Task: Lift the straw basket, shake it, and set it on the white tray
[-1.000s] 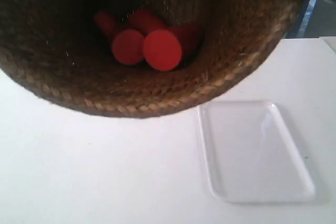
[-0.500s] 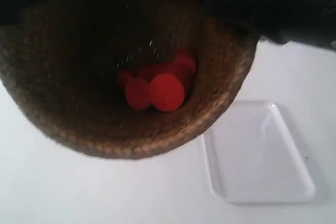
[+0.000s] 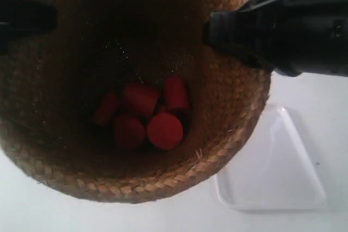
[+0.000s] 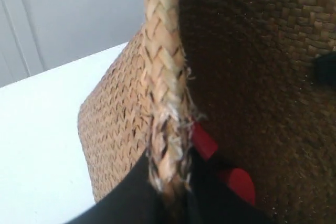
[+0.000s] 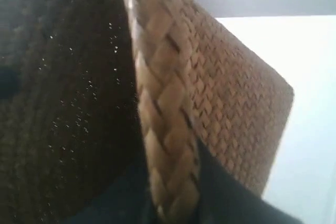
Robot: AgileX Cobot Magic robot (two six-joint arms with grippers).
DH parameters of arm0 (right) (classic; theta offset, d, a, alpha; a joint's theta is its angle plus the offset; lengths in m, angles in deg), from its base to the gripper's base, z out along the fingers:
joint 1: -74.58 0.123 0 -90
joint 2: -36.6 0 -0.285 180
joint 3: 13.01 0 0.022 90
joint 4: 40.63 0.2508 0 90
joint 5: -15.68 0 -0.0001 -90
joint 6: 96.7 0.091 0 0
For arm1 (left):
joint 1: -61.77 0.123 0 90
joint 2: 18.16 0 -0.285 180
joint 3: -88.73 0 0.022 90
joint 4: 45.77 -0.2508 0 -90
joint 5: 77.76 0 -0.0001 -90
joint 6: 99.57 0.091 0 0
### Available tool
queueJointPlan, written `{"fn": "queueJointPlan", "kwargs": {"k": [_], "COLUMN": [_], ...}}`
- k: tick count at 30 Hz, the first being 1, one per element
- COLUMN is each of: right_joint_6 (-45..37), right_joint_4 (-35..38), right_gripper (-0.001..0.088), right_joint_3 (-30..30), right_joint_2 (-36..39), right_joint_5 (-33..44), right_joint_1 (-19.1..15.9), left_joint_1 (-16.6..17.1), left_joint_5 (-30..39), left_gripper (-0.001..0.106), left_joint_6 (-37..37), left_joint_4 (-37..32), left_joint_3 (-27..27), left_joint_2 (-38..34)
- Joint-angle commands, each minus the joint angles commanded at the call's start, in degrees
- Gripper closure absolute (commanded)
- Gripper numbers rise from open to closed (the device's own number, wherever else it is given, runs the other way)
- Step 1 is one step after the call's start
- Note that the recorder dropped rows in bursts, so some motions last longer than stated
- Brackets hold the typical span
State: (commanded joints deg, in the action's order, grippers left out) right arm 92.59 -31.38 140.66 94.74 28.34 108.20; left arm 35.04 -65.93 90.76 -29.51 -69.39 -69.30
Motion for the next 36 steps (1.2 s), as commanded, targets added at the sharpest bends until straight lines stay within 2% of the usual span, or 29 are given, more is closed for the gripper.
{"fn": "queueJointPlan", "kwargs": {"k": [2, 3, 6, 8, 11, 14, 16, 18, 20, 23, 24, 25, 26, 27, 28, 29, 30, 32, 33, 34, 35, 36], "right_joint_6": [0.49, 0.49, 0.65, 0.65, 0.65, 0.65, 3.7, 4.57, 4.41, 3.03, 2.91, 1.99, 4.09, 7.67, 6.42, 4.83, 3.88, 5.85, 8.81, 8.9, 7.44, 3.75], "right_joint_4": [-2.91, -3.1, -2.44, -1.42, -2.15, -5.38, -2.98, -0.55, 1.66, -1.82, -3.04, -4.91, -3.38, -0.5, -0.5, -0.62, -2.92, -2.78, -1.18, -0.95, -0.95, -2.02], "right_gripper": [0.0868, 0.0868, 0.0868, 0.0868, 0.0868, 0.0868, 0.0868, 0.0868, 0.0868, 0.0868, 0.0868, 0.0868, 0.0868, 0.0868, 0.0868, 0.0868, 0.0868, 0.0868, 0.0868, 0.0868, 0.0868, 0.0868], "right_joint_3": [-1.79, -1.53, 3.28, 5.16, 1.99, -3.18, -1.7, 1.01, 1.85, -1.89, -3.74, -6.01, -4.99, -1.1, 0.74, 0.46, -2.88, -4.81, -3.21, 1.02, 2.64, 2.83], "right_joint_2": [3.37, 4.5, 1.76, -2.11, -2.95, 4.65, 5.53, 2.43, -1.95, -2.96, -0.71, 5.35, 6.44, 4.42, 1.17, -0.94, 0.63, 7.38, 7.55, 4.57, 2.94, 0.17], "right_joint_5": [-6.23, -5.66, 3.97, 5.12, -1.68, -7.9, -3.86, 1.35, 2.98, -4.48, -8.11, -13.56, -12.01, -3.51, 1.44, 0.53, -6.85, -11.27, -8.56, -1.89, 0.0, -2.89], "right_joint_1": [-1.17, -1.87, -1.71, -0.91, -0.76, -2.07, -2.45, -1.19, 0.69, 1.25, 0.94, -1.16, -1.88, -1.38, 0.2, 1.48, 1.88, -0.22, -0.38, 0.92, 1.68, 2.67], "left_joint_1": [0.33, 0.47, 0.02, -0.09, 0.09, 0.04, -0.07, -0.74, -1.37, -1.37, -1.37, -1.37, -1.37, -1.87, -2.16, -2.39, -2.39, -2.39, -2.39, -3.01, -3.28, -3.37], "left_joint_5": [-3.6, -3.12, 2.97, 4.13, -1.16, -5.32, -3.96, -0.32, -0.19, -4.74, -7.52, -12.65, -12.67, -7.29, -2.06, -1.74, -5.19, -8.61, -7.34, -1.31, 1.15, 1.08], "left_gripper": [0.105, 0.105, 0.105, 0.105, 0.105, 0.105, 0.105, 0.105, 0.105, 0.105, 0.105, 0.105, 0.105, 0.105, 0.105, 0.105, 0.105, 0.105, 0.105, 0.105, 0.105, 0.105], "left_joint_6": [0.0, 0.0, 0.0, -0.4, 0.11, 1.03, -0.79, -1.09, -1.09, 3.53, 3.98, 3.75, 2.72, 1.08, 2.52, 4.75, 7.24, 7.24, 7.0, 7.0, 7.36, 9.31], "left_joint_4": [-0.56, -0.73, -0.13, 1.48, 0.79, -0.31, 1.38, 4.25, 5.65, 5.08, 5.24, 5.56, 5.91, 6.04, 5.69, 5.57, 5.57, 5.68, 5.81, 6.46, 6.35, 5.32], "left_joint_3": [2.03, 2.15, -1.3, -2.85, -0.09, 5.43, 4.36, 1.62, -0.13, 2.58, 4.81, 6.97, 6.25, 2.09, -0.78, -1.42, 0.91, 3.11, 2.16, -1.47, -2.75, -2.66], "left_joint_2": [-2.4, -3.35, -1.4, 1.16, 1.14, -4.44, -5.34, -2.92, -0.07, -0.06, -1.51, -4.89, -5.14, -3.23, -0.87, 0.27, -1.2, -5.4, -5.4, -3.22, -2.01, -1.05]}}
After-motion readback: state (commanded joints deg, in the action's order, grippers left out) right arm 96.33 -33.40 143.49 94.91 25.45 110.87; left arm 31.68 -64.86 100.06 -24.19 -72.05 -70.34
